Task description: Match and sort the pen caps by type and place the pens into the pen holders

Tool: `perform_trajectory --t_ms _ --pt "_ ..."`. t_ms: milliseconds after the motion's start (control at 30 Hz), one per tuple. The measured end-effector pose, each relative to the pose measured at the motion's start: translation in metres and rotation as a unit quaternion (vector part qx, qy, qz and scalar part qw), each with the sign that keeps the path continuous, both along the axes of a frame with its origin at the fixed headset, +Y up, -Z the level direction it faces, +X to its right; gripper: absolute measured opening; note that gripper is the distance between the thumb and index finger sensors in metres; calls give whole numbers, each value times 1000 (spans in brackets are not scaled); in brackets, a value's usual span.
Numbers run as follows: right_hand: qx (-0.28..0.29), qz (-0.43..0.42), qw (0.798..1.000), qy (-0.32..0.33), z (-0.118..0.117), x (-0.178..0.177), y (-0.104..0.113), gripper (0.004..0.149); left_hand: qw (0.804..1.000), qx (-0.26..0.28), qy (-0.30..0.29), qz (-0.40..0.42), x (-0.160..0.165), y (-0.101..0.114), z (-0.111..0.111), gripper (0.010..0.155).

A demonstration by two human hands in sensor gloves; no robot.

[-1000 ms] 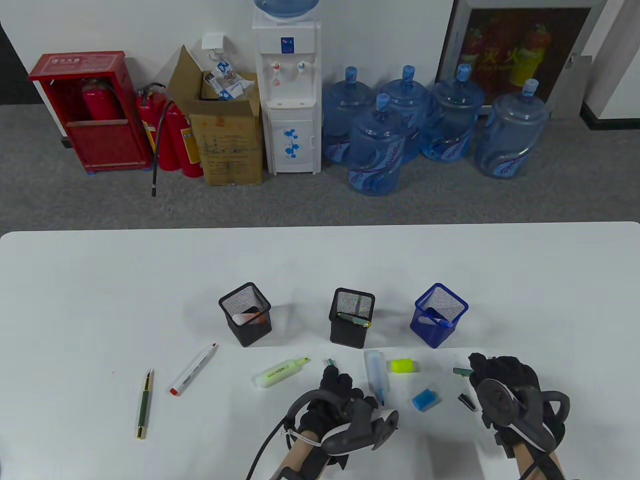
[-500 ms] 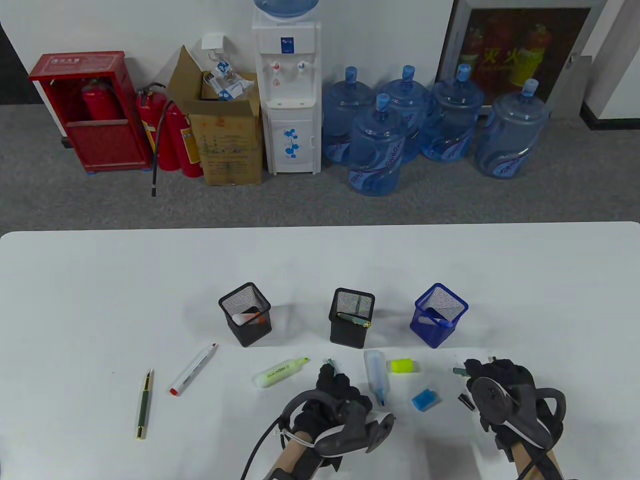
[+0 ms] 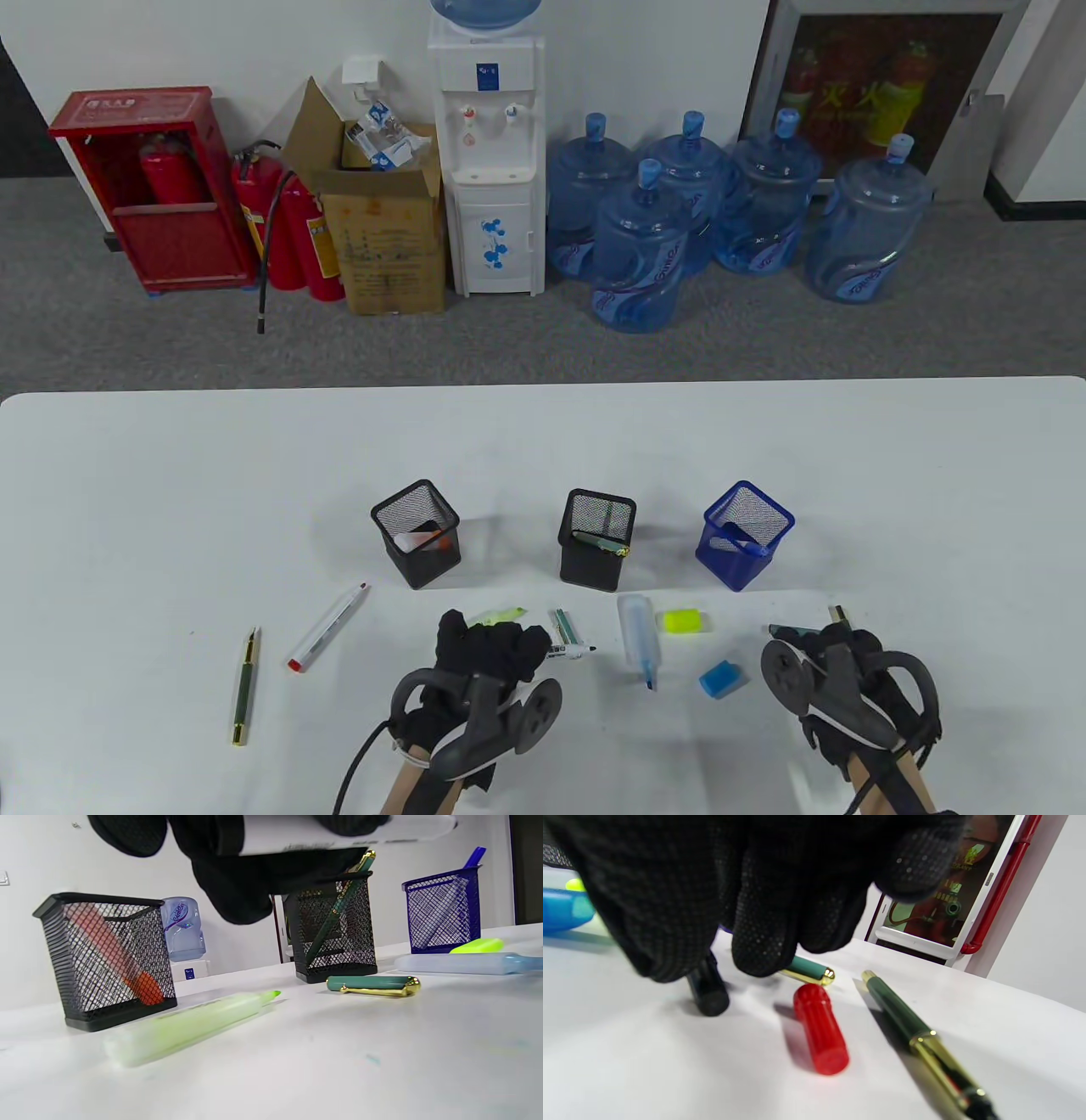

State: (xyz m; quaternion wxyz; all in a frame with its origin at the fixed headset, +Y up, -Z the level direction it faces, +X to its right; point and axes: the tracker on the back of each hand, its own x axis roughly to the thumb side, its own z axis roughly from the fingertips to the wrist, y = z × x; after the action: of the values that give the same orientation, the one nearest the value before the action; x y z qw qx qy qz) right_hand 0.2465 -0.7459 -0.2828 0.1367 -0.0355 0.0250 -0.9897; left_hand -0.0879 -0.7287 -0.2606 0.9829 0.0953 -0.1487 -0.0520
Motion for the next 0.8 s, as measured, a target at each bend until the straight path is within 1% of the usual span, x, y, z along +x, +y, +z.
perform_trajectory --t_ms 133,300,467,533,600,700,800 --pt "2 19 1000 2 -1 -5 -5 63 1000 1 1 11 -2 0 0 54" --pt "0 2 1000 -12 -2 -7 -5 61 1000 0 -1 15 -2 0 0 54" --pt "5 22 1000 -6 -1 -10 -5 59 1000 0 -6 20 -1 0 1 54" --pt "27 3 1000 -11 1 -9 5 60 1000 1 -11 25 0 0 1 54" --pt "73 -49 996 -17 5 -10 21 59 999 -1 -14 37 0 0 2 53" --pt "72 -112 991 2 7 -20 35 60 998 -6 -19 65 1 0 3 53" --pt "81 -109 989 61 10 -49 44 59 997 6 -23 73 0 1 4 53"
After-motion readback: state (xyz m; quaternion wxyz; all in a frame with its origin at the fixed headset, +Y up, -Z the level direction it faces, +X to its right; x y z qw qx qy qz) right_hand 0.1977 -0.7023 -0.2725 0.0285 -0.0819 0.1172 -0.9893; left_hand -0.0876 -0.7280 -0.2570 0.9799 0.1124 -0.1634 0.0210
